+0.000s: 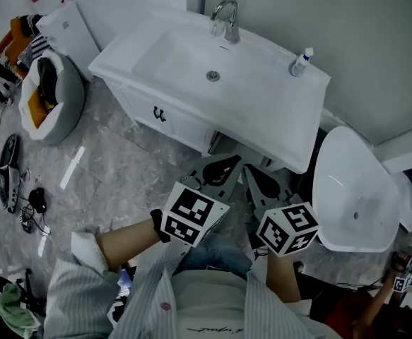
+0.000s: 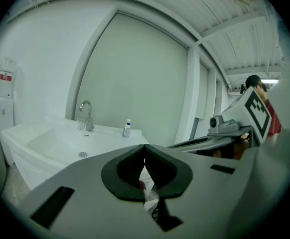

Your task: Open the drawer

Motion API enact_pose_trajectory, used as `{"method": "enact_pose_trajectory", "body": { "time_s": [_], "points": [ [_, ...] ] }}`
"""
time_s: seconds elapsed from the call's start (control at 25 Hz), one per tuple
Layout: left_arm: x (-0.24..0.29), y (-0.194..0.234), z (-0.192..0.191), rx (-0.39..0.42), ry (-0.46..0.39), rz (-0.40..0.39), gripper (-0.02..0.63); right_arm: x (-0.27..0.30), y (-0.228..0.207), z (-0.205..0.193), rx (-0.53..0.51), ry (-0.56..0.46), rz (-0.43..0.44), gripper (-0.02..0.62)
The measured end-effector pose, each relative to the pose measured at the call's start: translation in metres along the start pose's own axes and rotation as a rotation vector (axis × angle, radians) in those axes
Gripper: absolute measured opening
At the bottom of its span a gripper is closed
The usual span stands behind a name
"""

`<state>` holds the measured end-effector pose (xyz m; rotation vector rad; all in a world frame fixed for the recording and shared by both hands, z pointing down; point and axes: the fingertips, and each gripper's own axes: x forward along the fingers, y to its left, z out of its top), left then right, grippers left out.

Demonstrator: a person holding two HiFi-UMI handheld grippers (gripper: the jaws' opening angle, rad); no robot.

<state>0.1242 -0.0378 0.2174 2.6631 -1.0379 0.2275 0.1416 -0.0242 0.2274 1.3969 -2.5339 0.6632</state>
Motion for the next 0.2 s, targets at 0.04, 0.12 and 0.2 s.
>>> {"method": "enact_pose_trajectory", "body": {
  "time_s": [0.04,0.12,0.2],
  "points": [
    [0.002,0.001,0.0,-0.008,0.0,-0.002,0.017,-0.002,-0.003,0.001,-0.002,-0.004,-0.005,0.008],
    [0.006,0.004,0.002,-0.02,-0.005,-0.006,0.017,-0.005,-0.01,0.003,-0.009,-0.014,-0.019,0.008],
    [0.009,0.007,0.004,-0.024,-0.01,-0.009,0.017,-0.009,-0.017,0.005,-0.016,-0.025,-0.032,0.008]
  ]
}}
